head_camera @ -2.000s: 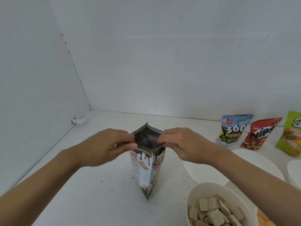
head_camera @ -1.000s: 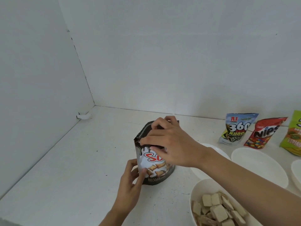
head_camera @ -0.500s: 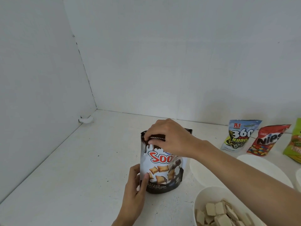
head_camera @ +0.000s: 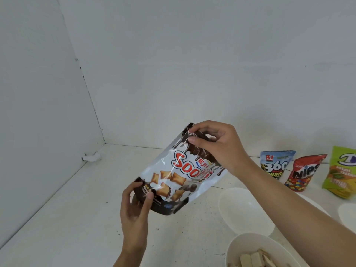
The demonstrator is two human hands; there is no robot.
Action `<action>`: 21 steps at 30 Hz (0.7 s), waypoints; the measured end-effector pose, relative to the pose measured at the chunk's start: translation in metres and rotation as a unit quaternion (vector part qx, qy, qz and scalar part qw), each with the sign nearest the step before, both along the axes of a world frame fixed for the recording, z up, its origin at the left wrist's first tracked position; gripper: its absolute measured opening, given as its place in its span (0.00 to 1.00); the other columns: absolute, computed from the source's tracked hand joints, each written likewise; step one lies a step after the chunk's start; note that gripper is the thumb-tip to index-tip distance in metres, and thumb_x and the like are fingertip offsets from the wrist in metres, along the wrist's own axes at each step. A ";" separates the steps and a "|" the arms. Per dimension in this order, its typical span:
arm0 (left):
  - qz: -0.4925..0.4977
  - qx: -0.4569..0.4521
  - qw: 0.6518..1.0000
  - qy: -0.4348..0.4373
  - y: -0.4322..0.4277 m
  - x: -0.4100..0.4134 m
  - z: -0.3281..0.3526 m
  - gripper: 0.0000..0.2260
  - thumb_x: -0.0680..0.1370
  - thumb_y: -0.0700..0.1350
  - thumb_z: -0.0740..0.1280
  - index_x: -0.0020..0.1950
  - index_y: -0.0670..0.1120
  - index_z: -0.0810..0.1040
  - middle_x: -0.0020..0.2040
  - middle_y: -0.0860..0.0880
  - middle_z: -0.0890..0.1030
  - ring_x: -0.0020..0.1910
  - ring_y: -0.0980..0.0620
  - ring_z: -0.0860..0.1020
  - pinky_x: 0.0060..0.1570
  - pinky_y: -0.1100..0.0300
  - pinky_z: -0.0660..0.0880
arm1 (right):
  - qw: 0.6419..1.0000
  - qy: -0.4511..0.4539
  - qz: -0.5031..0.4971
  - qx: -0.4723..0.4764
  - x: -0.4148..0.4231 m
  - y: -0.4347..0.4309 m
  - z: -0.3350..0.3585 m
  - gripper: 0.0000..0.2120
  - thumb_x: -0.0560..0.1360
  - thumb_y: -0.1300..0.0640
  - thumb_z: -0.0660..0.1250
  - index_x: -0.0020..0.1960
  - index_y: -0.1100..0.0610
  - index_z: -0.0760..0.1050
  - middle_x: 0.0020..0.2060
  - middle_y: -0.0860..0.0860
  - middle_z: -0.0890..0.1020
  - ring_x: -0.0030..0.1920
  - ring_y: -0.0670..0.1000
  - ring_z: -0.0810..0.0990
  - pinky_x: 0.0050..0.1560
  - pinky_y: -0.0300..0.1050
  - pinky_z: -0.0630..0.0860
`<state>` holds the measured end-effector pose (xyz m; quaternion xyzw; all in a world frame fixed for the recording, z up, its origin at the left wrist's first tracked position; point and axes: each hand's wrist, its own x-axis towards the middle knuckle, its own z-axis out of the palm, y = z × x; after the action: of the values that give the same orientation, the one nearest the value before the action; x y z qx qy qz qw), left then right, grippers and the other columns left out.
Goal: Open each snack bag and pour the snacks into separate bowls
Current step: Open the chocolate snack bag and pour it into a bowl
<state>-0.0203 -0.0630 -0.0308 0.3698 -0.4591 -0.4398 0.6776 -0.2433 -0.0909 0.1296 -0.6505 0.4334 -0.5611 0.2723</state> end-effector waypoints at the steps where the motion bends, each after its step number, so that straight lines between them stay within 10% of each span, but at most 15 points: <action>1: -0.010 0.003 1.000 0.028 -0.001 -0.001 0.006 0.14 0.76 0.40 0.68 0.62 0.49 0.76 0.60 0.50 0.81 0.62 0.45 0.80 0.54 0.52 0.80 | 1.000 -0.019 -0.011 -0.008 -0.002 0.000 0.000 0.08 0.71 0.63 0.77 0.49 0.55 0.84 0.44 0.50 0.87 0.48 0.52 0.85 0.52 0.49 0.82; 9: -0.102 0.030 0.992 0.071 -0.013 -0.019 0.042 0.19 0.79 0.41 0.64 0.69 0.53 0.70 0.69 0.51 0.76 0.63 0.40 0.80 0.60 0.38 0.76 | 0.985 -0.155 -0.068 0.022 -0.024 0.006 -0.005 0.08 0.72 0.64 0.76 0.49 0.56 0.84 0.45 0.53 0.87 0.47 0.53 0.86 0.48 0.48 0.83; 21: -0.121 0.039 0.992 0.005 -0.044 -0.031 0.062 0.17 0.77 0.42 0.67 0.65 0.53 0.75 0.65 0.50 0.78 0.60 0.40 0.81 0.54 0.32 0.79 | 0.993 0.015 -0.109 0.051 -0.078 0.027 -0.023 0.12 0.74 0.62 0.75 0.53 0.48 0.81 0.44 0.47 0.86 0.48 0.49 0.85 0.51 0.54 0.83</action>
<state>-0.0513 -0.1071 0.0313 0.3359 -0.4792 -0.5378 0.6068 -0.3214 -0.0639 0.1070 -0.5933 0.5334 -0.5548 0.2359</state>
